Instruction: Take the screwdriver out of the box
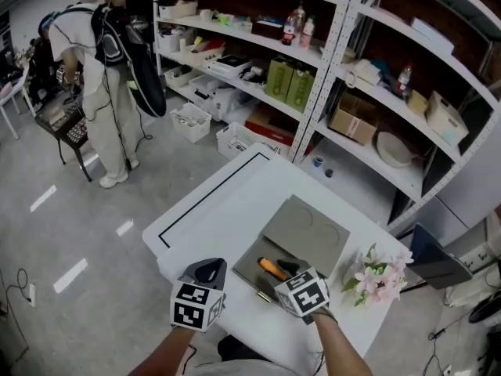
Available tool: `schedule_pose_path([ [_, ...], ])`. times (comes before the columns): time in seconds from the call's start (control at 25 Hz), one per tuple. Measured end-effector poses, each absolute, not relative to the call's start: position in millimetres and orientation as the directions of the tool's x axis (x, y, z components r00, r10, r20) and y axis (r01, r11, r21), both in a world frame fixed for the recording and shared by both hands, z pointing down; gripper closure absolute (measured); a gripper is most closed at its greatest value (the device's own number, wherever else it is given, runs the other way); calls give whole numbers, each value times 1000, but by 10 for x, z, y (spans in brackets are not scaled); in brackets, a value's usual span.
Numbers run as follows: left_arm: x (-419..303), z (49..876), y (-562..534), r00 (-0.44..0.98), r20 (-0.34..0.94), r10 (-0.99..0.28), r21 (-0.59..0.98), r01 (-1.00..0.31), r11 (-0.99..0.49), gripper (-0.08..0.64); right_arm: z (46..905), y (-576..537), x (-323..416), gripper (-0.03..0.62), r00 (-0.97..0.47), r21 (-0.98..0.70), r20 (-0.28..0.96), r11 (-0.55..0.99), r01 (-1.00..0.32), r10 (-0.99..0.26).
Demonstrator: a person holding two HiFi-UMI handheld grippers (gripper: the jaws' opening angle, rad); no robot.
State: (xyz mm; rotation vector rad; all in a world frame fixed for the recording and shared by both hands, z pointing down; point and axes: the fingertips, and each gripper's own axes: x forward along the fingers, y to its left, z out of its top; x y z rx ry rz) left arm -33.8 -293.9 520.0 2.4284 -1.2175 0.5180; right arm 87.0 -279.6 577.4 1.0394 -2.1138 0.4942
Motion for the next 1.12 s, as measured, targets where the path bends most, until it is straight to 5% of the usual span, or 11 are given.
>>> schedule_pose_path([
  [1.12,-173,5422,-3454,603,533,-594,166,-762,-626,555,6310,-2893,850,442,-343,-53,893,689,-723,-291],
])
